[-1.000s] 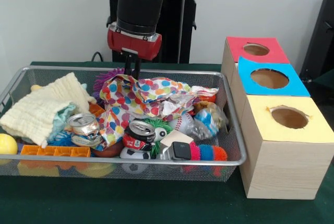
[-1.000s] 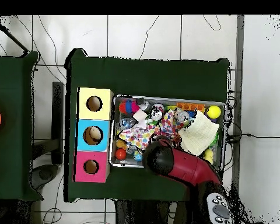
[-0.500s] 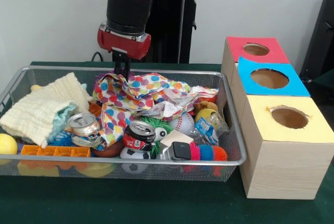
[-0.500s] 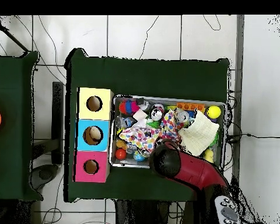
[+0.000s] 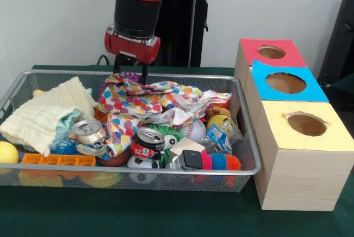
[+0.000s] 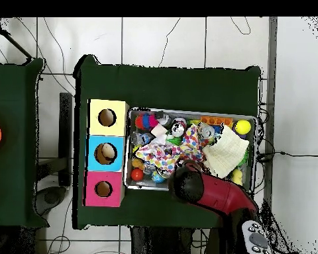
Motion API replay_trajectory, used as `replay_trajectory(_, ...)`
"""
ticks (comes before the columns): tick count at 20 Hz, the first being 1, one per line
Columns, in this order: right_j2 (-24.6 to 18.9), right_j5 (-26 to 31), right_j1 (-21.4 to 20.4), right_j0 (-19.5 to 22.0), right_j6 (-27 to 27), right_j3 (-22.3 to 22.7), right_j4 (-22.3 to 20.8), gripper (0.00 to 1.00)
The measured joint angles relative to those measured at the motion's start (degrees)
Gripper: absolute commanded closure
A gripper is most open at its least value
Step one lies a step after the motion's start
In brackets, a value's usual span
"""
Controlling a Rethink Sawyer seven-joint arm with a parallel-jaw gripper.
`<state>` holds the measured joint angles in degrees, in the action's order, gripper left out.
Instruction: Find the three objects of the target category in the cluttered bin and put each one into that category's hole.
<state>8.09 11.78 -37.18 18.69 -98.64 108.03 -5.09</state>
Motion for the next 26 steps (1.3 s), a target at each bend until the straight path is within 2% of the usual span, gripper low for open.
replay_trajectory(12, 0.0, 0.0, -0.6, -1.3, 0.0, 0.0, -0.5, 0.0)
replay_trajectory(20, 0.0, 3.9, -6.7, -3.3, 0.0, 0.0, -0.1, 0.0)
replay_trajectory(22, 0.0, 6.8, -9.1, -5.0, 0.0, 0.0, 0.2, 0.0)
replay_trajectory(26, 0.2, 9.4, -11.2, -7.5, 0.0, 0.1, 0.8, 0.0)
